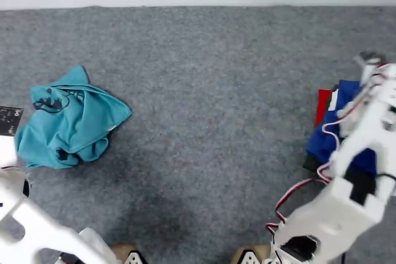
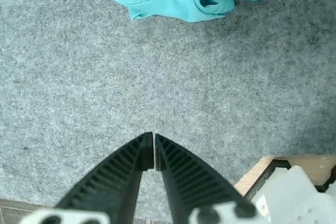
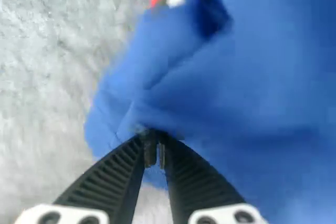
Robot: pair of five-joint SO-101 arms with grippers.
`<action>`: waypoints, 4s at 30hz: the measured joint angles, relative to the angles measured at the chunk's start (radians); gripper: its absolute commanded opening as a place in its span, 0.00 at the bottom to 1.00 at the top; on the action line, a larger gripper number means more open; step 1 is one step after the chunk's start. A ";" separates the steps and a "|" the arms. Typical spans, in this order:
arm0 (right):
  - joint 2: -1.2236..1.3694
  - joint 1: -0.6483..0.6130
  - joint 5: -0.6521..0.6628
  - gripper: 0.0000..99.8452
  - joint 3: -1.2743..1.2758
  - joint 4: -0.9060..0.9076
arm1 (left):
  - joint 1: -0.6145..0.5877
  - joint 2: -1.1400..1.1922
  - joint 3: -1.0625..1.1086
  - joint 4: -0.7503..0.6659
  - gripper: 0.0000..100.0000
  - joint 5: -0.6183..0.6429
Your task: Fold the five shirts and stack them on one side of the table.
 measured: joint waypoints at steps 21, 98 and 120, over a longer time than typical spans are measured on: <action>-0.278 0.021 0.052 0.01 0.044 -0.074 | 0.000 0.000 0.000 0.000 0.02 0.000; 0.075 0.235 0.316 0.01 -0.187 -0.446 | 0.000 0.000 0.006 -0.029 0.02 0.000; -0.281 -0.031 0.117 0.01 -0.218 0.117 | 0.342 0.000 0.006 -0.160 0.20 0.273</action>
